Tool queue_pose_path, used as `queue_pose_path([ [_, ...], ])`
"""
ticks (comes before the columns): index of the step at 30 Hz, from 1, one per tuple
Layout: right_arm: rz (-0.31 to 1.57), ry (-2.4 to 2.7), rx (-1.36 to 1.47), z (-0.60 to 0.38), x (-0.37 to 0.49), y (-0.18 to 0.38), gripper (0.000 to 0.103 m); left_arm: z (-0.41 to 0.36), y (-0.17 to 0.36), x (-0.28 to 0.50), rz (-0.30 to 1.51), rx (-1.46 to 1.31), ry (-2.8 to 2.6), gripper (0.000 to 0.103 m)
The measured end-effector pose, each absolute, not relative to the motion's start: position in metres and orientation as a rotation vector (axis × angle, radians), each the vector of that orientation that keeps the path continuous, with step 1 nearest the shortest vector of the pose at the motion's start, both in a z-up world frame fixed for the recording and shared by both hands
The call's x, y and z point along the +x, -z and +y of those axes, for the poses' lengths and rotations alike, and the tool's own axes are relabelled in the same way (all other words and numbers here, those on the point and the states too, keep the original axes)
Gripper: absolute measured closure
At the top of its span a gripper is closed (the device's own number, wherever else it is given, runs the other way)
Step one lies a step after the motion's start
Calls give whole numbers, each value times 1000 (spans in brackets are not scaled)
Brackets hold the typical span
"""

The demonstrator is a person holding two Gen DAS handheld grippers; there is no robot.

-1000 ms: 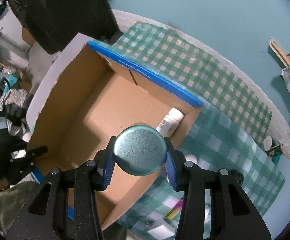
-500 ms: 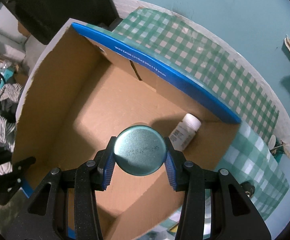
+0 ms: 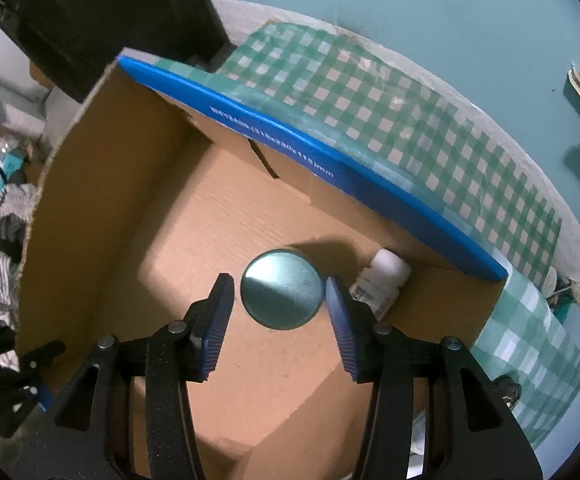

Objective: Organize rigid objects
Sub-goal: 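Move the right tool back over the table toward the white octagonal package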

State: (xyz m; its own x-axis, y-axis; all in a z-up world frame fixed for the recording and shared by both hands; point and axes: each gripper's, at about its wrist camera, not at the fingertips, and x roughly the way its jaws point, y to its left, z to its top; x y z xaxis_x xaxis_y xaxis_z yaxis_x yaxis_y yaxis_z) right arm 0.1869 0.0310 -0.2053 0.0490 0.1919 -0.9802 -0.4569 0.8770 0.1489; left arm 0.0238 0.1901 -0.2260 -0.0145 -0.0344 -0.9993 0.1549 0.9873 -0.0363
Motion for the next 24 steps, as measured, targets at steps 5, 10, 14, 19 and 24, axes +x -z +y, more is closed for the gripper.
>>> queue_pose_path([
  [5,1403,-483,-205,24,190,190,47,186,226,22,1586,107,153,98],
  [10,1373,-476,-171,13,192,171,45,183,227,21,1591,110,153,98],
  [14,1350,-470,-173,5,190,156,39,183,224,22,1586,108,155,98],
  [19,1338,-460,-179,-9,186,143,39,182,223,24,1582,111,158,98],
  [24,1342,-427,-171,-29,179,134,39,181,221,25,1572,121,161,98],
])
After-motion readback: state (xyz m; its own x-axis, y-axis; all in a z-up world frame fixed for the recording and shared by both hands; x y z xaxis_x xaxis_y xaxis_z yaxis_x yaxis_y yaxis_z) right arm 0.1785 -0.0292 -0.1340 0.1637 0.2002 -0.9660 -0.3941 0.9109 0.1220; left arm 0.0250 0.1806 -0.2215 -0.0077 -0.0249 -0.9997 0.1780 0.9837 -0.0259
